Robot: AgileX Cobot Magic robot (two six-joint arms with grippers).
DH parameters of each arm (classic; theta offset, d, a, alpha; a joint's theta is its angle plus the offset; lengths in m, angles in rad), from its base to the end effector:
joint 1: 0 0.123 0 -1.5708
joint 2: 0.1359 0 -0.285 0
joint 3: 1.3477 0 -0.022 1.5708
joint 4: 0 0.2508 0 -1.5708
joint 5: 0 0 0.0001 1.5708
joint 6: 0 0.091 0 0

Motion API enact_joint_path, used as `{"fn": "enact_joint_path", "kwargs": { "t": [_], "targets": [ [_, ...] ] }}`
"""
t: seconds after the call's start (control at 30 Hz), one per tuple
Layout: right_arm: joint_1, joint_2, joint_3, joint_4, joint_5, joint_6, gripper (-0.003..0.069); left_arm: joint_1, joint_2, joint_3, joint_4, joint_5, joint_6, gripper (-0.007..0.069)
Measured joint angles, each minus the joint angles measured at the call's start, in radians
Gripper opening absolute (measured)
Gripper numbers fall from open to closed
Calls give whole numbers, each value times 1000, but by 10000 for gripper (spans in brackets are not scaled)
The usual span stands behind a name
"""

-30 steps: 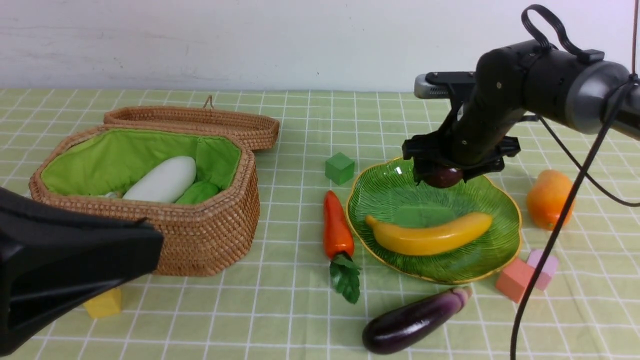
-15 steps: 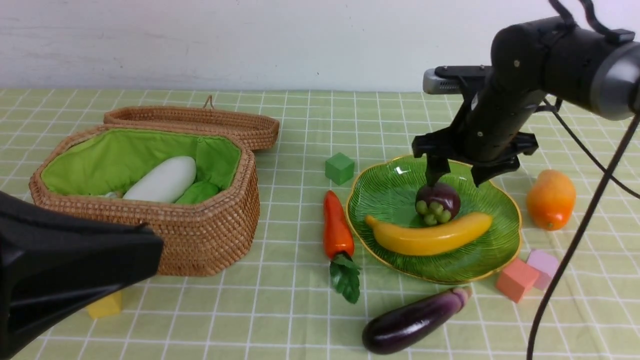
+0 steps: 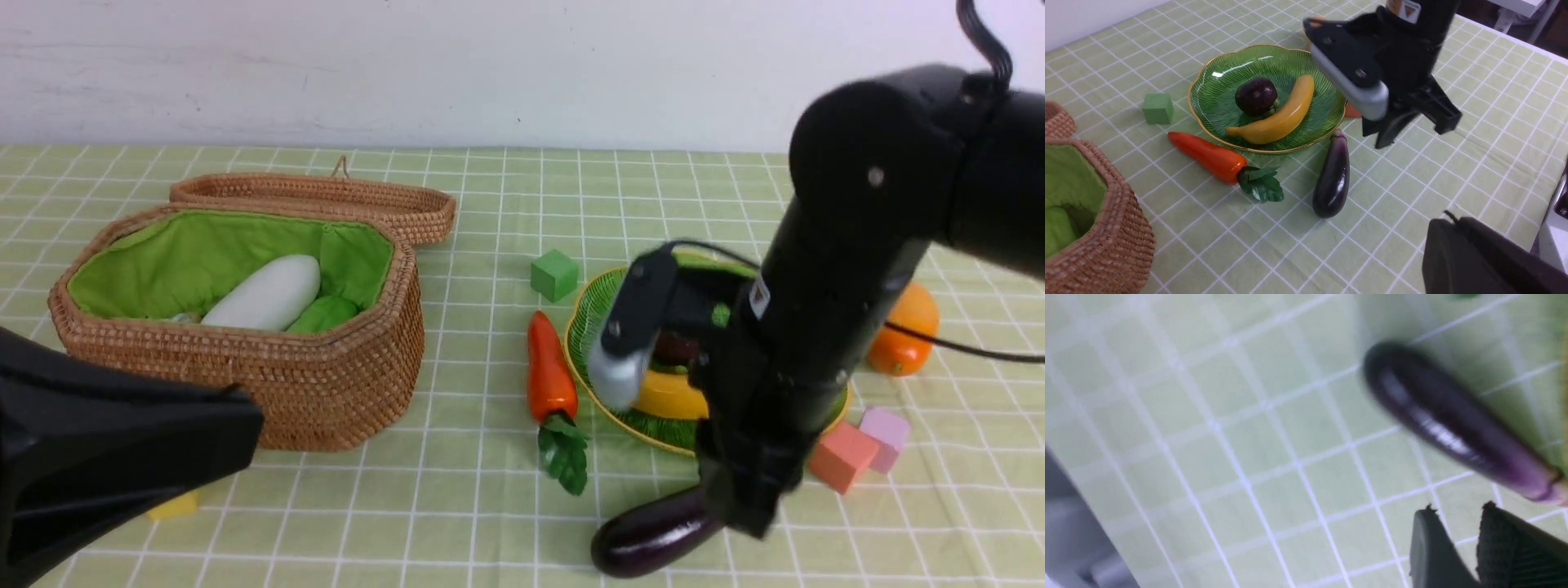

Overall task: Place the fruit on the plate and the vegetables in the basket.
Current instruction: Grab an eggplant with your right arm and place it in the basket on the left.

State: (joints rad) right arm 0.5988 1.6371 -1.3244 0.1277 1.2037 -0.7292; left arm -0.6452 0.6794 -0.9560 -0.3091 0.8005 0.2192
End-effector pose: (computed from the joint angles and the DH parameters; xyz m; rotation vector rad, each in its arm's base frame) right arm 0.2578 0.1890 0.2781 -1.7970 2.3871 0.1689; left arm 0.0779 -0.0835 0.4046 0.7805 1.8724 -0.6313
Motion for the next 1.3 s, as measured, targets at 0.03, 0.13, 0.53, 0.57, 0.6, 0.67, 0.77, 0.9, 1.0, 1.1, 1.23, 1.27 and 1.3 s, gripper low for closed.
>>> {"fn": "enact_joint_path", "kwargs": {
  "t": [0.03,0.13,0.53,0.57,0.6,0.67,0.77,0.9,1.0,1.1,1.23,1.27,1.3],
  "targets": [
    [2,-1,24,-10,-13,-43,270,0,0,0,0,1,1,-13],
    [3,10,89,-41,-100,-158,435,0,0,0,6,15,1,-13],
    [3,152,114,-44,-330,-401,643,0,0,0,16,109,30,-13],
    [3,163,114,-49,-335,-406,630,0,0,0,16,123,37,-13],
    [3,173,114,-57,-344,-409,618,0,0,0,17,133,40,-13],
    [3,188,114,-74,-361,-412,599,0,0,0,19,141,43,-13],
    [3,213,114,-92,-374,-414,587,0,0,0,19,142,43,-13],
    [3,245,114,-93,-391,-416,582,0,0,0,19,143,43,-13],
    [3,262,114,-93,-401,-416,571,0,0,0,19,145,43,-13],
    [3,264,114,-93,-402,-416,533,0,0,0,19,145,43,-13],
    [3,265,114,-91,-386,-416,419,0,0,0,19,146,43,-13],
    [3,265,114,-89,-384,-416,402,0,0,0,19,146,43,-13],
    [3,265,114,-89,-383,-416,391,0,0,0,19,146,43,-13]
  ]
}}
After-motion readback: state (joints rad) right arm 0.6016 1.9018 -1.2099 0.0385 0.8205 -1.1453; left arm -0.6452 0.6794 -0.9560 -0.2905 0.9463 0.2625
